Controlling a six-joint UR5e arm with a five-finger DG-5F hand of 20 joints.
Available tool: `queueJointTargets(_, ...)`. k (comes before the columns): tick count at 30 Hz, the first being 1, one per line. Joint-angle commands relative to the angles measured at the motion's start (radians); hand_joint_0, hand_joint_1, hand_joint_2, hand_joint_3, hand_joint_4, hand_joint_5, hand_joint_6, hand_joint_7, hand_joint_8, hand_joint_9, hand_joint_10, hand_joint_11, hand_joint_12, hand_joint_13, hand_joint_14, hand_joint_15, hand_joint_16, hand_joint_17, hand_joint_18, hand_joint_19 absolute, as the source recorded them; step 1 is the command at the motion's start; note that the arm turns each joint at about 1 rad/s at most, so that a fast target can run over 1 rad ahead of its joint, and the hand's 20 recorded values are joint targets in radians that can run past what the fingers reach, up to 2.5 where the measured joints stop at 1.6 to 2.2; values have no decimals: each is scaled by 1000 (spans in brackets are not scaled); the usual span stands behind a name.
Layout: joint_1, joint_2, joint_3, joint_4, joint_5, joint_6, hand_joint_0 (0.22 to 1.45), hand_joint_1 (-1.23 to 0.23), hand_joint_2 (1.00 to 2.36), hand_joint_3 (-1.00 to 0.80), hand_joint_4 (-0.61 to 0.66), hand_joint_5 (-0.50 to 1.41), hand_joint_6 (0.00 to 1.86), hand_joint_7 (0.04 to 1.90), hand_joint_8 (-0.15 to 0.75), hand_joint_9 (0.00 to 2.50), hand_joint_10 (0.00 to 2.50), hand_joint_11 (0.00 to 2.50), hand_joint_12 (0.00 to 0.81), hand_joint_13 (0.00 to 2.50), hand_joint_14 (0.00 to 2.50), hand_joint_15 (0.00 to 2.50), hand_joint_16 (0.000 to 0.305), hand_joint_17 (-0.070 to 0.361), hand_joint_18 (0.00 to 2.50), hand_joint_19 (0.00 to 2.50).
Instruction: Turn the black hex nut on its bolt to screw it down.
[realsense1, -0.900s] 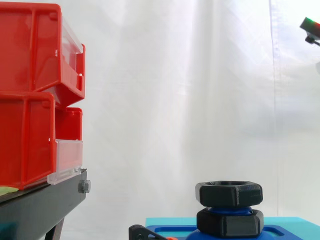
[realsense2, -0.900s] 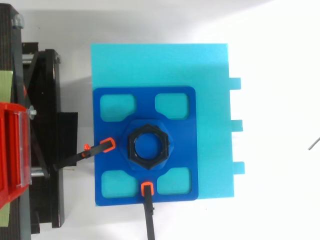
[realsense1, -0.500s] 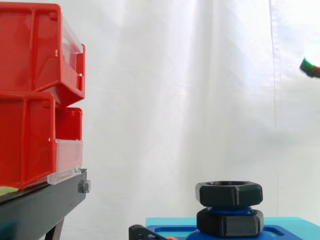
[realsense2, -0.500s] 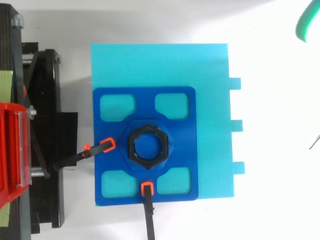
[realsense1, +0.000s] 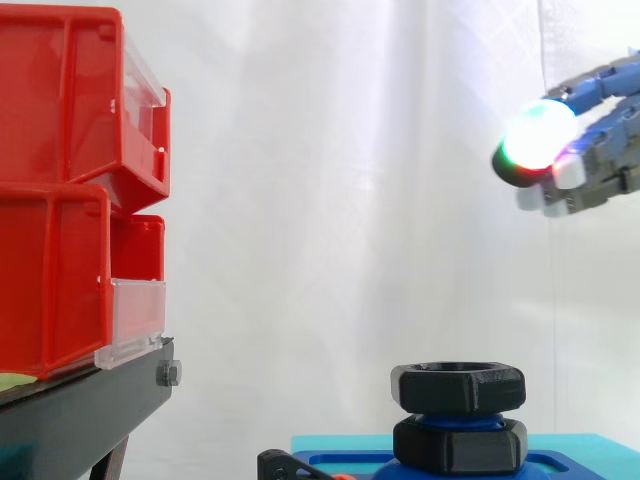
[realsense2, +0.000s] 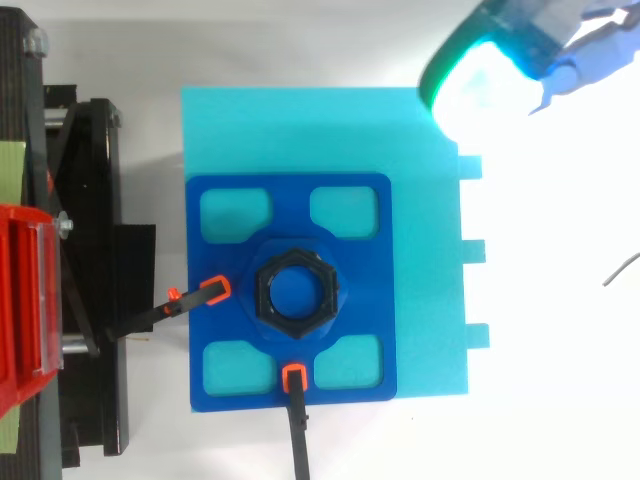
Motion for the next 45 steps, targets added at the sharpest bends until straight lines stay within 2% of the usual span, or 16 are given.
queueJointTargets(1,12,-20,27,18,-2,-123,484,-564,1000,-500,145,-184,502,694,158,271,0,0,312,162,0,0,44,100,0,5)
queueJointTargets(2,12,-19,27,29,-2,-136,475,-561,1000,-500,147,-185,502,684,158,253,0,0,317,157,0,0,45,102,0,6)
queueJointTargets(5,26,-19,27,84,2,-205,450,-508,1000,-500,105,-251,501,638,132,6,0,0,323,65,0,0,49,109,0,37)
queueJointTargets(12,44,-25,25,144,36,-251,437,-475,1000,-500,93,-278,501,616,143,0,0,0,329,45,0,0,51,114,0,40)
queueJointTargets(17,61,-25,25,158,36,-294,436,-471,1000,-500,136,-267,501,680,159,0,0,0,335,60,0,0,51,114,0,45)
queueJointTargets(19,68,-45,27,166,39,-333,438,-473,1000,-500,183,-252,502,765,175,40,0,0,338,101,0,0,50,112,0,38)
queueJointTargets(21,73,-46,27,169,38,-345,443,-497,1000,-500,200,-242,502,777,195,101,0,0,341,143,0,0,49,110,0,0)
queueJointTargets(22,79,-66,27,173,36,-360,443,-497,1000,-500,204,-241,502,781,196,102,0,0,341,145,0,0,48,109,0,0)
queueJointTargets(25,95,-85,47,183,39,-403,449,-506,1000,-500,230,-229,502,823,203,135,0,0,342,173,0,0,47,107,0,0)
queueJointTargets(27,99,-89,68,173,39,-428,452,-510,1000,-500,244,-224,502,839,207,152,0,0,341,178,0,0,47,105,0,0)
queueJointTargets(31,108,-105,76,169,39,-465,455,-513,1000,-500,253,-217,502,858,212,166,0,0,341,197,0,0,46,104,0,0)
queueJointTargets(35,122,-148,82,179,35,-504,455,-516,1000,-500,263,-209,502,886,217,184,0,0,342,205,0,0,46,104,0,0)
queueJointTargets(45,157,-158,82,255,47,-595,457,-511,1000,-500,139,-284,501,645,185,152,0,0,333,301,0,0,48,108,92,45)
